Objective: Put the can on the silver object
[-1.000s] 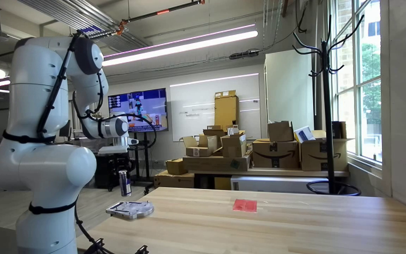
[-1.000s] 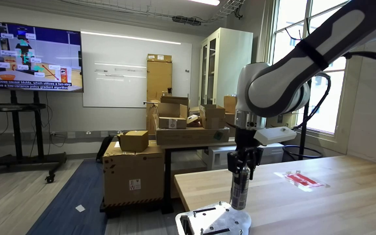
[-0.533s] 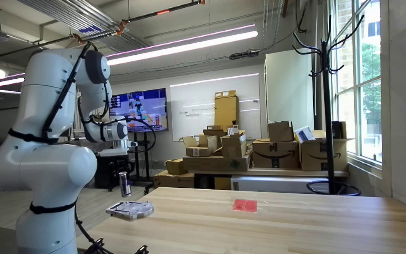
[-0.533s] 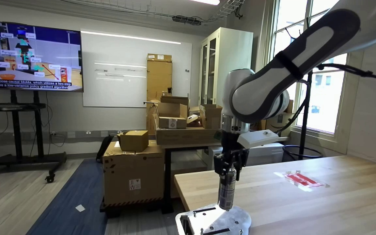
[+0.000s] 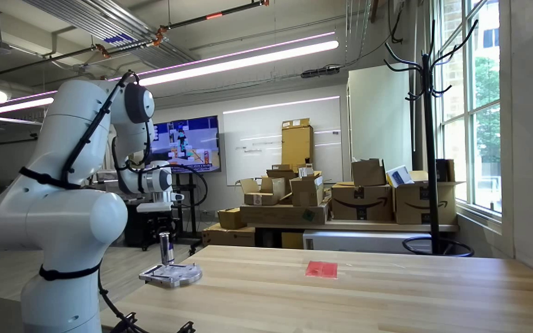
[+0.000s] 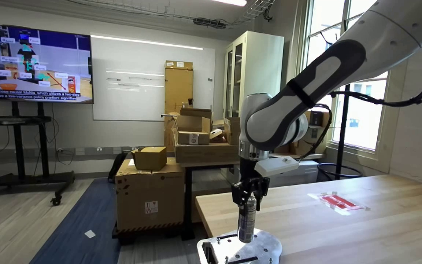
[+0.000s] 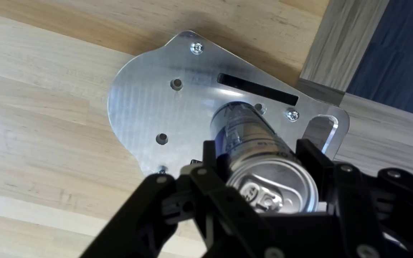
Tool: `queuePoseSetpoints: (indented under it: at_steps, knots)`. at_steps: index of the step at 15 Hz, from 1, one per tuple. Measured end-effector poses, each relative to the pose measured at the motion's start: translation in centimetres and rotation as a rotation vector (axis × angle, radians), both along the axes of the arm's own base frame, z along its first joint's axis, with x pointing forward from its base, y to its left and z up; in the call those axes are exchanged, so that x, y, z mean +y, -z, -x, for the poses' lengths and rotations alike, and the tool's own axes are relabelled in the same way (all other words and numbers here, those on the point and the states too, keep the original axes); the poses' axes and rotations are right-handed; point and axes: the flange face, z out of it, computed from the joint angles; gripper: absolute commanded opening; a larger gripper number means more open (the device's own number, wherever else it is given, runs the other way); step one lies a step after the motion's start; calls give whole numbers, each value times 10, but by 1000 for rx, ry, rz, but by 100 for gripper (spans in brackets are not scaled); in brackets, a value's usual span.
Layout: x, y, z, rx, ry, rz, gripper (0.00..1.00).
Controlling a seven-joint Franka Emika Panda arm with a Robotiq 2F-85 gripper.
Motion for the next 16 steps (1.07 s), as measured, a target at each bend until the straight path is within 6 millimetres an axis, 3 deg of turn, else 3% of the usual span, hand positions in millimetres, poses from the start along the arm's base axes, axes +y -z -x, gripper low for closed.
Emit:
queuePoseSetpoints:
  at_steps: [9,16]
  knots:
    - [-11,30,-26,20,34,6,33]
    - [-10,45,-33,35,41,5,33]
